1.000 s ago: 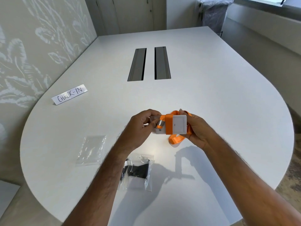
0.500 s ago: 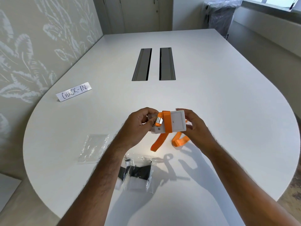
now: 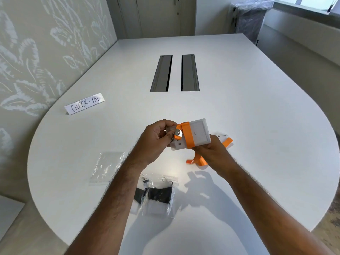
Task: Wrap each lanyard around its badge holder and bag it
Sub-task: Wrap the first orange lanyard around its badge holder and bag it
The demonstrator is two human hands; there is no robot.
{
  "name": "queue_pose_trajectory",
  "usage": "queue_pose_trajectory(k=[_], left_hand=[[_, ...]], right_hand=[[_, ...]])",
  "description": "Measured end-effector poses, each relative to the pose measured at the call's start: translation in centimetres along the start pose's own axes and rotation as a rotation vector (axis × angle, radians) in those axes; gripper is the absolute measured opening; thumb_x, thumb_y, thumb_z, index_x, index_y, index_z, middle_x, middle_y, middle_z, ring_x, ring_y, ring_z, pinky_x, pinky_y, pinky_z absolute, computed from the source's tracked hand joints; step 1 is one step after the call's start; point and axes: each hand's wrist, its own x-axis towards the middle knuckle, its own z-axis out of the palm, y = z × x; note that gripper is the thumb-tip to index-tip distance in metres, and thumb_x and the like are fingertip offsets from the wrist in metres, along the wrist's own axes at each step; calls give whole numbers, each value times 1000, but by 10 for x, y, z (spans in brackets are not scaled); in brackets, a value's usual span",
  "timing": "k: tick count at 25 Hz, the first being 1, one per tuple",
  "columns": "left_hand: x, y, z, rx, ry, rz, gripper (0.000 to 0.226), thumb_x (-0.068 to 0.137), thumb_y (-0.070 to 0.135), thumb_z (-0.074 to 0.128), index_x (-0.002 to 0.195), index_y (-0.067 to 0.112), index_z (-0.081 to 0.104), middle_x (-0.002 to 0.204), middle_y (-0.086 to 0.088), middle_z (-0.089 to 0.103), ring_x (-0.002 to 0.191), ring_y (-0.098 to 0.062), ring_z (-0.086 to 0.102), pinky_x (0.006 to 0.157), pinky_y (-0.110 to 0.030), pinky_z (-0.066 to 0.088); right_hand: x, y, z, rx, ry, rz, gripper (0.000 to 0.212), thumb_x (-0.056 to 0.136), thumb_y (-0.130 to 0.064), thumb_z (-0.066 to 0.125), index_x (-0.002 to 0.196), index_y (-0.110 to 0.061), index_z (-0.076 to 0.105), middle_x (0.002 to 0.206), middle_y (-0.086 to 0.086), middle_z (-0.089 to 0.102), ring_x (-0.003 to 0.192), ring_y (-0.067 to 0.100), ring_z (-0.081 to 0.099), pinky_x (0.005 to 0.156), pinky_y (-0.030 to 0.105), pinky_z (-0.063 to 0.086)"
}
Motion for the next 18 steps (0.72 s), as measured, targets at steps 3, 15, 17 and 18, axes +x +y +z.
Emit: queue_pose_trajectory(k=[3,15,17,18], left_hand=[[0,2,-4,-27,22,3,13,95,28,68,106,34,72,103,4,79,95,-20,77,77,-36,66],[11,-13,-13,190,247,-34,11,102,29,68,112,25,69,104,9,74,95,-9,74,78,-30,65],[12,-15,-13,268,267,-16,10,103,29,65,113,26,66,105,12,71,96,-4,71,76,-16,60],[12,-16,-12,299,277,-6,9,104,28,64,113,26,65,104,12,71,95,-2,70,72,-9,57]], right_hand=[[-4,-3,3,-113,-61,-65,21,108,-25,60,119,-39,71,106,-26,79,105,-1,73,87,12,55],[-15,-15,-9,-308,-178,-74,16,102,-37,68,92,-33,81,122,-28,67,120,-3,63,91,8,46],[-15,-21,-9,-239,-220,-49,19,103,-39,67,91,-31,80,116,-15,75,116,11,69,102,32,51],[-16,-24,-9,-190,-242,-34,22,102,-42,66,90,-30,79,113,-9,78,113,17,72,103,40,54]])
